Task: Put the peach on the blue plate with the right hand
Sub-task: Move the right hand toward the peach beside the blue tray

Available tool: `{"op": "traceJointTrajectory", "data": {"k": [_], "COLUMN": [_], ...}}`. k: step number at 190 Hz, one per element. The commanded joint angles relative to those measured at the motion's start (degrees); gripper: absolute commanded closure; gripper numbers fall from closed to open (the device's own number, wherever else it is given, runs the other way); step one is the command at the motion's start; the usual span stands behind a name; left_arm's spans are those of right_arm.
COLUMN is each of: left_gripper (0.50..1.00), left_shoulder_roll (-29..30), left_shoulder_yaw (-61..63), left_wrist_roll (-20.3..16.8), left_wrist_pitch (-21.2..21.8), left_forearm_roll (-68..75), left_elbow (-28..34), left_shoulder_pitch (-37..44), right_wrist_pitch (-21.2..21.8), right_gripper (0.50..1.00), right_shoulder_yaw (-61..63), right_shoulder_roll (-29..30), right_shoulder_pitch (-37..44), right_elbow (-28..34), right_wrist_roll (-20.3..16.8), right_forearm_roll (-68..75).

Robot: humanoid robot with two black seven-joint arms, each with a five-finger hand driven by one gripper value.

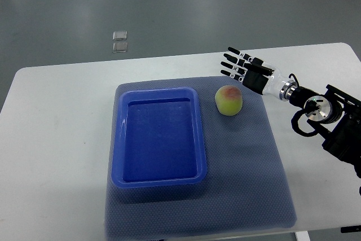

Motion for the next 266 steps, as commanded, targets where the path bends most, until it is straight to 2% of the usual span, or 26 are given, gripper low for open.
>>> {"op": "traceJointTrajectory", "data": {"k": [1, 30, 70, 110, 151, 152, 170, 193, 196, 221, 243, 266], "left_gripper": [0.5, 0.5, 0.5, 0.5, 0.5, 0.5, 0.5, 0.5, 0.5, 0.5, 0.5, 0.5], "left_shoulder_roll": [0.0, 0.0, 0.0, 0.0, 0.0, 0.0, 0.0, 0.0, 0.0, 0.0, 0.0, 0.0], "left_shoulder_yaw": [-0.1, -0.2, -0.2, -0.2, -0.2, -0.2, -0.2, -0.2, -0.2, -0.1, -0.2, -0.2], "left_wrist_roll": [0.0, 0.0, 0.0, 0.0, 0.0, 0.0, 0.0, 0.0, 0.0, 0.0, 0.0, 0.0], "left_wrist_pitch": [0.0, 0.1, 0.1, 0.1, 0.1, 0.1, 0.1, 0.1, 0.1, 0.1, 0.1, 0.1], "left_forearm_roll": [0.0, -0.1, -0.1, 0.0, 0.0, 0.0, 0.0, -0.1, -0.1, 0.0, -0.1, -0.1], "left_elbow": [0.3, 0.5, 0.5, 0.5, 0.4, 0.3, 0.3, 0.4, 0.4, 0.3, 0.2, -0.2], "left_shoulder_pitch": [0.0, 0.2, 0.2, 0.5, 0.5, 0.5, 0.5, 0.5, 0.5, 0.7, 0.8, 0.8], "right_wrist_pitch": [-1.4, -2.2, -0.7, -1.8, -0.9, 0.3, 3.2, 4.3, 5.1, 7.3, 9.5, 9.5], "right_gripper": [0.564, 0.564, 0.564, 0.564, 0.564, 0.566, 0.568, 0.57, 0.57, 0.57, 0.57, 0.57], "right_shoulder_yaw": [0.0, -0.2, -0.6, -1.9, -2.2, -2.3, -2.6, -2.5, -2.5, -2.4, -2.5, -2.6], "right_shoulder_roll": [-0.1, -0.2, -1.2, -2.6, -3.8, -3.9, -4.9, -5.1, -5.4, -7.2, -7.8, -9.6], "right_shoulder_pitch": [0.2, 0.2, 0.4, 1.4, 3.1, 3.6, 4.3, 4.7, 5.0, 6.3, 7.6, 8.1], "right_elbow": [0.0, 0.2, 0.2, 0.0, 0.1, 0.2, 0.3, 1.0, 1.7, 2.1, 2.6, 4.6], "right_wrist_roll": [0.0, -0.3, -0.3, -0.3, -0.3, -0.3, -0.3, -0.1, 0.1, 0.7, 1.5, 1.5], "right_forearm_roll": [0.0, 0.0, -0.5, -11.8, -13.5, -13.9, -18.9, -25.7, -31.7, -42.0, -46.6, -50.2]}}
